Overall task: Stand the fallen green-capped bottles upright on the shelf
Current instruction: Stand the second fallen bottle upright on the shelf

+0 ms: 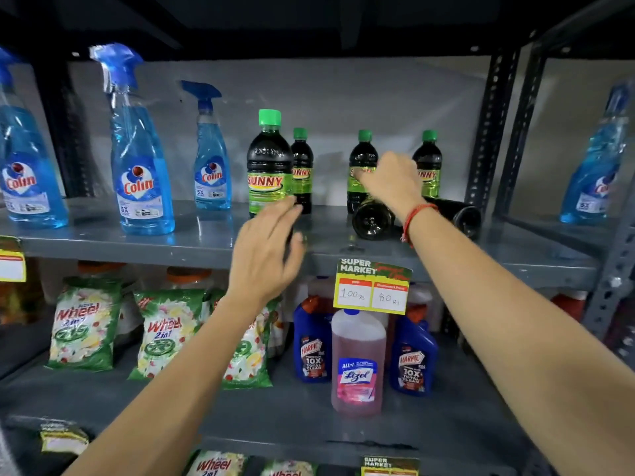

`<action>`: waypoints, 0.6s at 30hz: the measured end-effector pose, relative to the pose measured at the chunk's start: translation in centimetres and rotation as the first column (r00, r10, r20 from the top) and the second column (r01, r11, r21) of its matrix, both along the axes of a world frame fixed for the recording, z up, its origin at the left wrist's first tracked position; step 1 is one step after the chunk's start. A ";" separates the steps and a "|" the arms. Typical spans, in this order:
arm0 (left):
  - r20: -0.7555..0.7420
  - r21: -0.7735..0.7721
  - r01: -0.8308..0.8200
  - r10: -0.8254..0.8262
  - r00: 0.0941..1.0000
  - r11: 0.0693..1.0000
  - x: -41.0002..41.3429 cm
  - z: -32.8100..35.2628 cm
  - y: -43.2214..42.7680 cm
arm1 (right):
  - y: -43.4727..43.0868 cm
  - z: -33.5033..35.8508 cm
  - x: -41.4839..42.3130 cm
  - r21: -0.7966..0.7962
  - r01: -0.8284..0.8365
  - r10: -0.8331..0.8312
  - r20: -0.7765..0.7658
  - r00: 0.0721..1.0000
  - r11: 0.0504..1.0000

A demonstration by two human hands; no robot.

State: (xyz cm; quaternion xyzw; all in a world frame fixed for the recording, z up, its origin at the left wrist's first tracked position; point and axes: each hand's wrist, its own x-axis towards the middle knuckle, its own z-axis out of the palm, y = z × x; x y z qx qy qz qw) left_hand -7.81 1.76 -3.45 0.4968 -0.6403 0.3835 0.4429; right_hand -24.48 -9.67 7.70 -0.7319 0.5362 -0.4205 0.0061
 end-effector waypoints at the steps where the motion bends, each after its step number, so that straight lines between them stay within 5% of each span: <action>1: 0.035 0.058 0.020 -0.022 0.999 0.998 -1.0 0.5 -0.5 | -0.3 0.1 -0.8 0.091 0.051 -0.045 -0.069 0.997 0.995; 3: 0.067 0.165 0.011 -0.022 0.998 0.986 -2.8 1.0 -1.7 | -0.8 -0.2 -1.7 0.293 0.024 0.005 -0.098 0.995 0.956; 6: 0.020 0.269 -0.093 0.090 0.996 0.959 -3.9 0.5 -3.0 | -1.8 -1.5 -1.8 0.513 -0.234 0.074 0.313 0.947 0.826; 9: 0.034 0.238 -0.172 0.169 0.985 0.956 -4.0 -0.5 -3.4 | -2.4 -2.3 -1.7 0.552 -0.371 0.017 0.541 0.841 0.747; 18: 0.048 0.169 -0.172 0.166 0.985 0.971 -4.1 -0.6 -3.1 | -1.2 -2.7 -1.9 0.509 -0.624 -0.024 0.786 0.618 0.593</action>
